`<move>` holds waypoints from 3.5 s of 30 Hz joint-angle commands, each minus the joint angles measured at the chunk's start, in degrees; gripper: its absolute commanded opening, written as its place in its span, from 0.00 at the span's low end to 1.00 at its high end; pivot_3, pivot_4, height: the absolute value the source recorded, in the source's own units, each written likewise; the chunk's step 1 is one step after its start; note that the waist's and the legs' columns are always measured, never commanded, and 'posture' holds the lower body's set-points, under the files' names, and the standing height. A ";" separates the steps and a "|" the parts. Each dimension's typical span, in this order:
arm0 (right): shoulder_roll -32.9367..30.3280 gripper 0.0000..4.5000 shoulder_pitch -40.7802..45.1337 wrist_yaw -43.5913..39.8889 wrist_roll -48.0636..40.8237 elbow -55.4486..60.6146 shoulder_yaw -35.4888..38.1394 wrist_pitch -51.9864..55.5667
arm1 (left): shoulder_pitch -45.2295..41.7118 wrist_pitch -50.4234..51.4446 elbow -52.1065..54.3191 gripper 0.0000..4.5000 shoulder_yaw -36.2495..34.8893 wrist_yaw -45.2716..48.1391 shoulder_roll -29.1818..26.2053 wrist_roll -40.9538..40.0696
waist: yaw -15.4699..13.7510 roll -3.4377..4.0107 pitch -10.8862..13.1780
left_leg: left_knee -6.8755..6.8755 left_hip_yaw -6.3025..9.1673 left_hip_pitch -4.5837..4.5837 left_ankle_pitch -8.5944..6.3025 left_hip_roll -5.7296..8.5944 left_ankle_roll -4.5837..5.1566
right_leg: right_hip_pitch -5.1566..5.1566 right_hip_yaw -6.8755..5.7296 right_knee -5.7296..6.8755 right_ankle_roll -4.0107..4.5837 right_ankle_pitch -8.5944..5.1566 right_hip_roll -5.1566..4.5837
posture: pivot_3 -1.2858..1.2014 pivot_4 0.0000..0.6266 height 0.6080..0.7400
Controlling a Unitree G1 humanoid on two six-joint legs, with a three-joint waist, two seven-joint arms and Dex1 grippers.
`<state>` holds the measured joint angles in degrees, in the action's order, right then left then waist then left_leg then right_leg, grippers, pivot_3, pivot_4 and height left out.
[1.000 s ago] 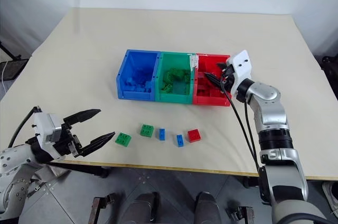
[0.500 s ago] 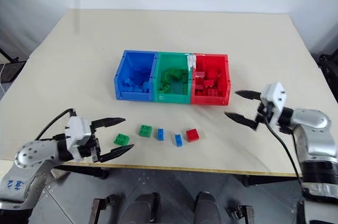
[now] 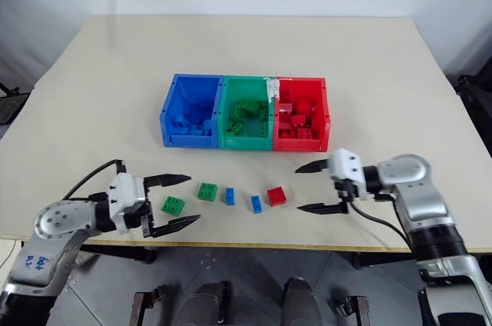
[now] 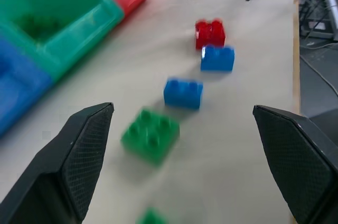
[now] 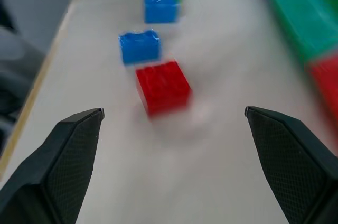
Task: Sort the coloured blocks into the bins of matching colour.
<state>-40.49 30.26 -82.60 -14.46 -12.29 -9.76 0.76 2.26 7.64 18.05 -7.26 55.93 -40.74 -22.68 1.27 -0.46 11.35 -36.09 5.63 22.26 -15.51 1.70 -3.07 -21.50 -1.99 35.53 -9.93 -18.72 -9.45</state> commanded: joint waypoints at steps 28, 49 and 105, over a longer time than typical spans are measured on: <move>5.76 0.33 19.89 24.23 0.32 -21.22 12.58 4.10 | 2.48 1.10 3.50 1.00 -10.25 -4.76 1.72 -5.69 | -0.98 0.02 0.01 | -0.02 -0.03 0.01 -0.03 -0.05 -0.04 | -0.04 0.01 -0.01 0.01 0.00 0.07 | 0.52 0.24 1.00; -9.08 0.99 -7.96 3.93 -6.55 2.24 17.53 2.25 | -3.18 -3.20 -2.65 1.00 -4.47 0.38 2.04 -3.17 | -1.19 0.10 0.05 | -0.03 -0.11 0.07 -0.10 -0.03 0.04 | -0.03 0.00 -0.08 -0.01 0.01 0.06 | 0.52 0.24 1.00; 37.62 0.86 37.15 38.49 6.48 -27.17 1.44 6.53 | 19.64 -6.40 7.79 1.00 -16.34 -13.71 10.26 -3.39 | 0.67 -0.07 -0.02 | 0.05 -0.80 0.16 -0.32 -0.84 -0.36 | -0.99 0.91 0.44 0.39 -0.03 0.87 | 0.52 0.24 1.00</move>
<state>-1.90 66.95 -41.66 -6.25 -42.85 -10.19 9.16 21.35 2.19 23.99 -23.27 42.18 -30.32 -26.21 1.94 -0.53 11.33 -36.04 4.83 22.41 -15.83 0.85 -3.42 -22.49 -1.07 35.97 -9.54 -18.75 -8.56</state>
